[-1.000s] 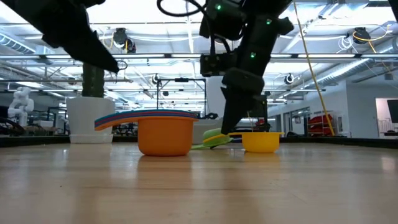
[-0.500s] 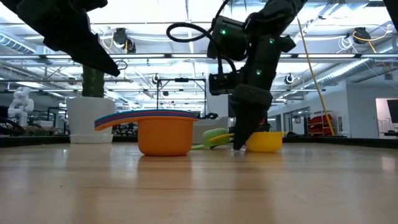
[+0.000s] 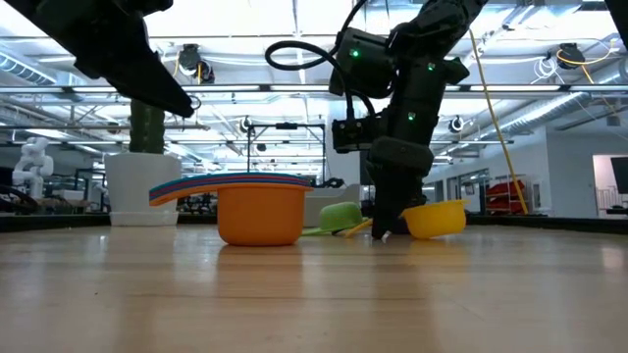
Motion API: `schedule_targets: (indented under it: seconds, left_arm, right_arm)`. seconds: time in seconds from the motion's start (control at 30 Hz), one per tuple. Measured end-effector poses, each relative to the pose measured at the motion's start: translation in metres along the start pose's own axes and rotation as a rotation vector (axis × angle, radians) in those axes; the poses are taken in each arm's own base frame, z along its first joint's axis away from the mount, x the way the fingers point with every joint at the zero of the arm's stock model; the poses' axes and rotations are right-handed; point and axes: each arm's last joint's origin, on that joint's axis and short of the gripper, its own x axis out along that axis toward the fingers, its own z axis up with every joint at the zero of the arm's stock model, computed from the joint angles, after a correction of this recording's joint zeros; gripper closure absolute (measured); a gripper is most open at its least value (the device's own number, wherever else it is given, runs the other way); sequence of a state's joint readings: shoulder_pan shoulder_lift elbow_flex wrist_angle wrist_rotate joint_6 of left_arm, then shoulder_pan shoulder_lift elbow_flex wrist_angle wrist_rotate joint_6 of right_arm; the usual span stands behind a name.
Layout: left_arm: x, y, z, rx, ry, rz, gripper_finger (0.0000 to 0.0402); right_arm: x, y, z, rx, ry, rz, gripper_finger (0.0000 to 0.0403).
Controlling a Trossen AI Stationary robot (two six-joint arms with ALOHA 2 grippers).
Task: Nest measuring cups in basket
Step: Stack the yellow measuring cups on top of the light blue measuring cup
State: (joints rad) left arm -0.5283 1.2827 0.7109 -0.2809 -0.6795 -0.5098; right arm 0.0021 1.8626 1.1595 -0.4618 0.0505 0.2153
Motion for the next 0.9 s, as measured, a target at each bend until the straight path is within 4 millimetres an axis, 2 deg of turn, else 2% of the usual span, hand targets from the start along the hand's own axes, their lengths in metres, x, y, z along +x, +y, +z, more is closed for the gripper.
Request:
schedule_targets:
  seconds: [0.33,0.57,0.9]
  left_arm:
    - [0.001,0.001,0.0,-0.002,0.002,0.007,0.0147]
    - [0.001,0.002,0.0,-0.001,0.004,0.008,0.0147]
    - [0.001,0.002,0.0,-0.009,0.004,0.008,0.0147]
  right_arm:
    - [0.0,0.008,-0.002,-0.023,0.002,0.007,0.0239]
    - [-0.001,0.017,-0.004,-0.056,0.002,0.017,0.0256]
    - [-0.001,0.018,-0.004,-0.06,0.002,0.021,0.026]
